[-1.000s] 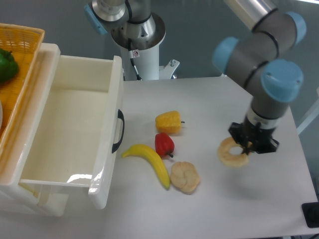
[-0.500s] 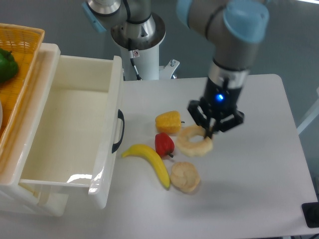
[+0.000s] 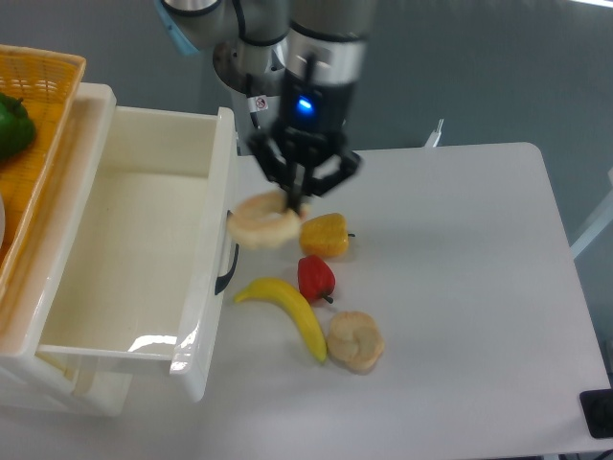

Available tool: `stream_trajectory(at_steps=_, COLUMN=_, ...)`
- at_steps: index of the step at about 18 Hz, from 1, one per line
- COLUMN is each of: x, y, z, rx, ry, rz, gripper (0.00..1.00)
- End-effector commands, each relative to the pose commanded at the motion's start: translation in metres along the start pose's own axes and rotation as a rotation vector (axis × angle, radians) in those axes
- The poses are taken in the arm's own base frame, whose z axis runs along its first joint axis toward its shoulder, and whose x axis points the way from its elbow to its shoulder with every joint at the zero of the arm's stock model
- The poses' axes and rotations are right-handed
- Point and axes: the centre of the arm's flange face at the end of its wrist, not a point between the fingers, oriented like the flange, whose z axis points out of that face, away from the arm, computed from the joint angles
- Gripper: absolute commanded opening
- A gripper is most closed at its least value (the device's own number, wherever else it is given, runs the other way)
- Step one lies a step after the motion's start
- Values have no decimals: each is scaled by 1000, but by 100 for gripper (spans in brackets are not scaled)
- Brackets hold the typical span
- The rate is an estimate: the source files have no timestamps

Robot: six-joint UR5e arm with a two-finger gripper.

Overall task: Place the donuts in the upper white drawer
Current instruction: 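Carry the donut over the peppers toward the open white drawer, then lower the donut into the drawer and open the gripper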

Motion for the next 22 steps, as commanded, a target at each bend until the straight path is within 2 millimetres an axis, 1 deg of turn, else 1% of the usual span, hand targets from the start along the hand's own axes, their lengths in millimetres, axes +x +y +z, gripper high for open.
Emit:
stream_trajectory(at_steps=1, x=6, y=-3, z=4, rx=-3, ry=8, rz=8, gripper=0)
stream_trajectory(at_steps=3, x=16, y=-10, z=20, rx=-14, ry=28, rz=31, gripper=0)
stream_trajectory(at_steps=5, x=21, y=-16, z=43, rx=-40, ry=36, rz=52, gripper=0)
stream_trajectory(at_steps=7, x=25, y=-22, z=62, rx=-56, ry=39, rz=71, gripper=5)
stream_trajectory(at_steps=8, x=28, y=-24, z=69, rx=-59, ry=41, rz=80, gripper=13)
stream_trajectory(at_steps=9, x=28, y=-26, z=76, rx=-60, ry=45, rz=85, gripper=24)
stream_trajectory(at_steps=10, x=34, y=-29, z=80, rx=-60, ry=49, rz=100, gripper=36)
stream_trajectory(at_steps=11, x=37, y=-32, z=84, rx=-67, ry=46, rz=112, gripper=56)
stream_trajectory(at_steps=12, x=40, y=-33, z=88, rx=-86, ry=30, rz=124, gripper=100)
stream_trajectory(at_steps=14, x=59, y=-38, z=96, rx=-124, ry=2, rz=159, gripper=100)
stream_trajectory(at_steps=16, x=71, y=-39, z=102, rx=-142, ry=6, rz=179, gripper=100)
stream_trajectory(at_steps=18, x=74, y=-38, z=105, rx=-147, ry=11, rz=182, gripper=100)
stream_trajectory(at_steps=21, x=77, y=-40, z=101, rx=-142, ry=6, rz=183, gripper=100)
stream_trajectory(at_steps=22, x=85, y=-41, z=101, rx=-143, ry=13, rz=175, gripper=100)
